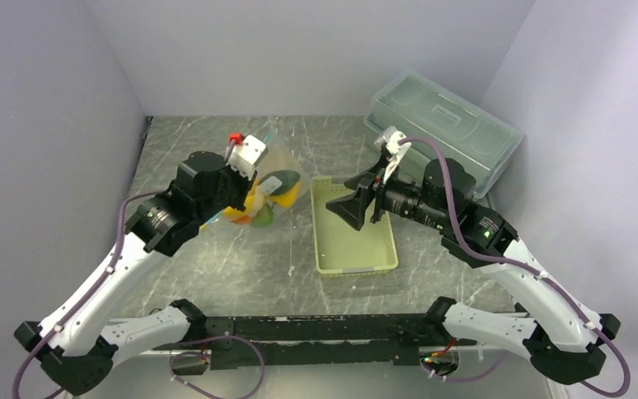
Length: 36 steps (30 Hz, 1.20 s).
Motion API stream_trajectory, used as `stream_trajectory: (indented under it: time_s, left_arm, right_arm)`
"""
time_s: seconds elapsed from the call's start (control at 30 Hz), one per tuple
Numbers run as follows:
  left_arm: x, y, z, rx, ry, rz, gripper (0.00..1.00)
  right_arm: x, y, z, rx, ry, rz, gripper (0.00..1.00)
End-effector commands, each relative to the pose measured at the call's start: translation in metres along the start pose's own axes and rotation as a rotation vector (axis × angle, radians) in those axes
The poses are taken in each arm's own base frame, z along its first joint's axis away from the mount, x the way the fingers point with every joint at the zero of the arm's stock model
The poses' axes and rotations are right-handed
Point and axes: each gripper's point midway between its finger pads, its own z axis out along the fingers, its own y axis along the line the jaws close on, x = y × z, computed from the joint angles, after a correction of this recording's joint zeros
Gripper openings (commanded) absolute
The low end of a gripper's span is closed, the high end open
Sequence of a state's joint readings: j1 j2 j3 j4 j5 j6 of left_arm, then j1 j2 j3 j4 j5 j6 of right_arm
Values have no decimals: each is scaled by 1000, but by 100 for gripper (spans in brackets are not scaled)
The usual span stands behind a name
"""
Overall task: Place the food in the zip-top bag and seal the zipper
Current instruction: Place the zipper food storage bag at the center of the board.
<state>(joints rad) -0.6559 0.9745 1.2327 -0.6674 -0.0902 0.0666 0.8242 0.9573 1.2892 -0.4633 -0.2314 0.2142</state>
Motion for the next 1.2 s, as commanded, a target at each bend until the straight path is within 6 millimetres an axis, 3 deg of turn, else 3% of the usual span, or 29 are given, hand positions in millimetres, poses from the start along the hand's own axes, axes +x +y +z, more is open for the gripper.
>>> stream_trajectory:
  time_s: [0.0, 0.47, 0.8, 0.97, 1.17]
  left_arm:
    - [-18, 54, 4, -290, -35, 93, 0]
    - [30, 103, 54, -579, 226, 298, 0]
    - [65, 140, 67, -695, 351, 324, 0]
    - [86, 134, 81, -649, 415, 320, 0]
    - [122, 106, 98, -498, 561, 226, 0]
  right_arm:
    - [-2, -8, -9, 51, -49, 11, 74]
    - [25, -14, -17, 68, -44, 40, 76]
    - [27, -10, -25, 50, -55, 40, 76]
    - [30, -10, -30, 48, -57, 38, 76]
    - [33, -11, -36, 60, -62, 26, 76]
